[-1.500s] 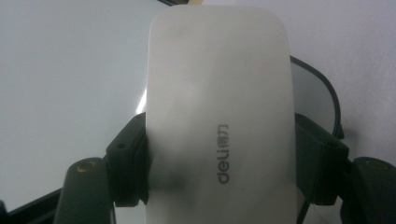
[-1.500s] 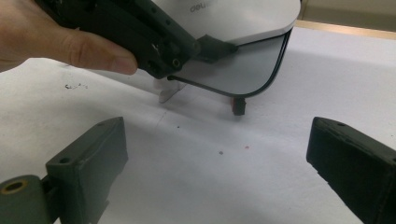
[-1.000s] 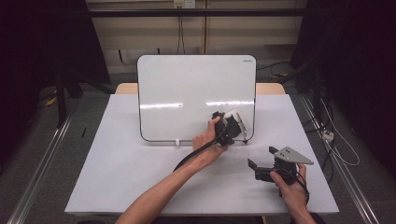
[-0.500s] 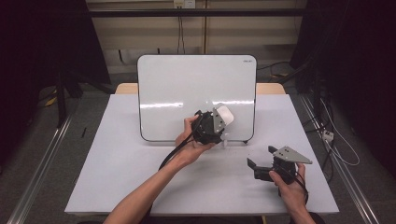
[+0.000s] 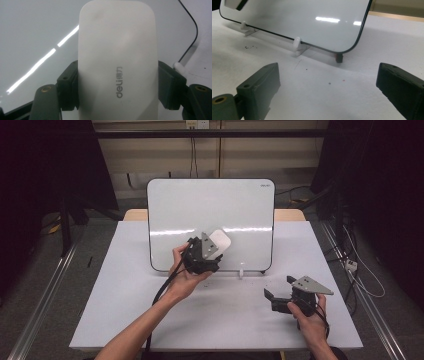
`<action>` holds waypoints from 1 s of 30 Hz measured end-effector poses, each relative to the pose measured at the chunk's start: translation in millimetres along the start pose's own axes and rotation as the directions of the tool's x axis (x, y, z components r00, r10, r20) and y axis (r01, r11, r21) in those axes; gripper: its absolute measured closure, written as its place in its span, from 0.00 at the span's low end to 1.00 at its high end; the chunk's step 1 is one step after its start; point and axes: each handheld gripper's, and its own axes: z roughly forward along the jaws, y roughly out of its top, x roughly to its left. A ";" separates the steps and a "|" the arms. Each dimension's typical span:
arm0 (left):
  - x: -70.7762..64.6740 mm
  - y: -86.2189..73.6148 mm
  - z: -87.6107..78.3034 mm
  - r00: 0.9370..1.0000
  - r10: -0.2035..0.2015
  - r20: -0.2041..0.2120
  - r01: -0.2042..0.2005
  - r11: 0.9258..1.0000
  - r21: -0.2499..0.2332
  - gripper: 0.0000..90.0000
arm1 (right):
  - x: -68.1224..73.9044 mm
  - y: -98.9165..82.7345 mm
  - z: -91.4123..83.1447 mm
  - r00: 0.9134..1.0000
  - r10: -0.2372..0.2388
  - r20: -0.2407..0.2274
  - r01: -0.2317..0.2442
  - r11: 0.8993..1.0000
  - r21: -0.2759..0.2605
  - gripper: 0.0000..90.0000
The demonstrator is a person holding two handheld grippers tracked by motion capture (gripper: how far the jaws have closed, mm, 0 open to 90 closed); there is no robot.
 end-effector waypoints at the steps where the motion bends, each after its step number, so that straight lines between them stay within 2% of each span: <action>1: 4.0 -2.5 -3.6 1.000 -0.004 -0.008 0.004 1.000 0.001 0.35 | 0.2 0.0 0.1 1.000 0.001 -0.001 -0.001 1.000 0.000 0.06; 7: 27.6 -20.5 -22.3 0.997 -0.049 -0.061 0.049 0.999 0.011 0.35 | -0.4 -0.5 -0.1 1.000 0.010 0.007 -0.010 1.000 0.003 0.06; 12: 42.9 -32.6 -35.8 0.992 -0.081 -0.101 0.083 0.996 0.012 0.35 | -0.6 -0.7 0.5 1.000 0.007 0.002 -0.007 1.000 0.002 0.06; 21: 62.6 -56.1 -50.3 0.977 -0.140 -0.158 0.146 0.989 0.030 0.35 | -1.5 -1.4 0.0 1.000 0.005 -0.013 -0.005 1.000 0.001 0.06; 25: 69.9 -63.7 -51.7 0.976 -0.138 -0.167 0.148 0.988 0.049 0.35 | -2.2 -1.4 -0.3 1.000 0.011 -0.012 -0.011 1.000 0.001 0.06; 27: 72.6 -68.4 -51.6 0.974 -0.147 -0.175 0.158 0.986 0.051 0.35 | -2.7 -1.5 0.7 1.000 0.012 -0.010 -0.012 1.000 0.004 0.06; 30: 74.9 -75.5 -50.8 0.972 -0.138 -0.192 0.154 0.986 0.067 0.35 | -2.2 -1.5 1.1 1.000 0.010 -0.013 -0.010 1.000 0.004 0.06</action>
